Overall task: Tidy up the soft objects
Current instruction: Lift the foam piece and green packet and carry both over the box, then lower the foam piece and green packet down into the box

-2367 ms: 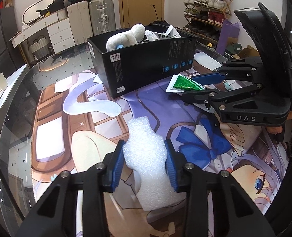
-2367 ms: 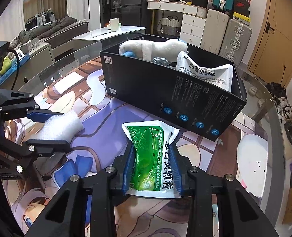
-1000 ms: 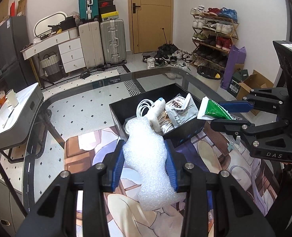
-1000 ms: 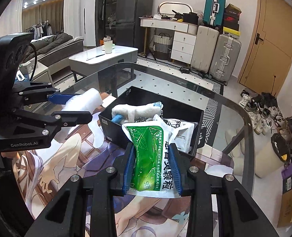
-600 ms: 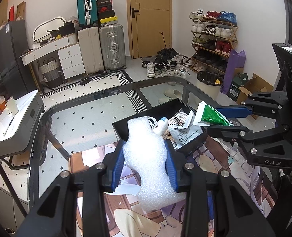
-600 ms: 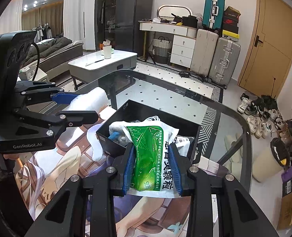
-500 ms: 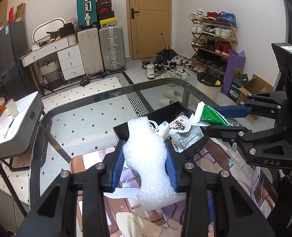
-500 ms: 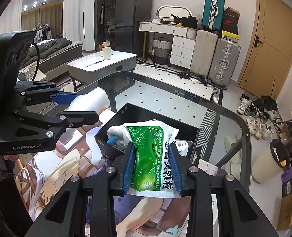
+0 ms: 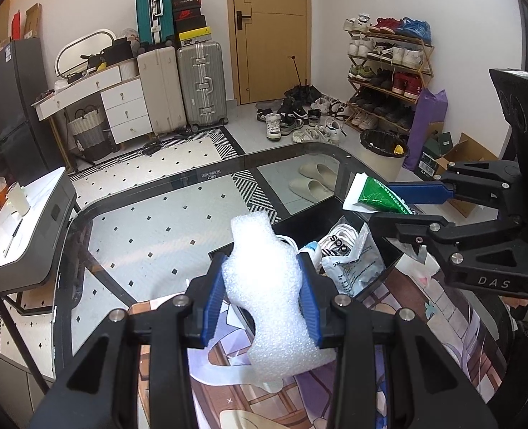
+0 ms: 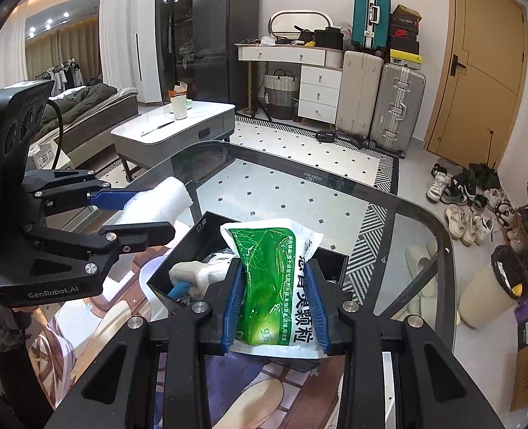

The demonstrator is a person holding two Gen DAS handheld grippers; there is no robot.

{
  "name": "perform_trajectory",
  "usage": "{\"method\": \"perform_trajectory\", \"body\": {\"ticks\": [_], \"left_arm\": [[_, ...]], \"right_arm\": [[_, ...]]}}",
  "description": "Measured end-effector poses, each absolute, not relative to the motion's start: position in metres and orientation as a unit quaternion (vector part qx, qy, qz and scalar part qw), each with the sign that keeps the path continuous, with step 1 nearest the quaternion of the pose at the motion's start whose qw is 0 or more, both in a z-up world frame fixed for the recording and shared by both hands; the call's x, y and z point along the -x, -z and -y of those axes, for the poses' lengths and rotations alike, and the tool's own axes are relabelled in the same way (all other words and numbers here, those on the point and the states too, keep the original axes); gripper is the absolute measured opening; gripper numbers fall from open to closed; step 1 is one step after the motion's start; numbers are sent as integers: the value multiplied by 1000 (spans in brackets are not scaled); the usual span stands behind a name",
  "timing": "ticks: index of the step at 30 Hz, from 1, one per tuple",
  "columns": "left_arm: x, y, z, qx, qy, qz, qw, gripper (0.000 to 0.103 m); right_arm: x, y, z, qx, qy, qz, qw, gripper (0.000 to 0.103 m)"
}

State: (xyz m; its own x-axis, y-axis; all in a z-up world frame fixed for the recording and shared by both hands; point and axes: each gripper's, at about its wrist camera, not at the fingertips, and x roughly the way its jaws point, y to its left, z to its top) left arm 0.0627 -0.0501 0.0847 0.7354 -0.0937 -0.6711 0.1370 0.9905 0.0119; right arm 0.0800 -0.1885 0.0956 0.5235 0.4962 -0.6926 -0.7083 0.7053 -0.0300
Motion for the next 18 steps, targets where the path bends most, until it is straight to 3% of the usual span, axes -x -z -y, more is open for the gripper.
{"method": "perform_trajectory", "body": {"ticks": [18], "left_arm": [[-106,-58,41,-11,67,-383,921,37]], "right_arm": [[-127,-69,179,149,-343,-372,849,34]]}}
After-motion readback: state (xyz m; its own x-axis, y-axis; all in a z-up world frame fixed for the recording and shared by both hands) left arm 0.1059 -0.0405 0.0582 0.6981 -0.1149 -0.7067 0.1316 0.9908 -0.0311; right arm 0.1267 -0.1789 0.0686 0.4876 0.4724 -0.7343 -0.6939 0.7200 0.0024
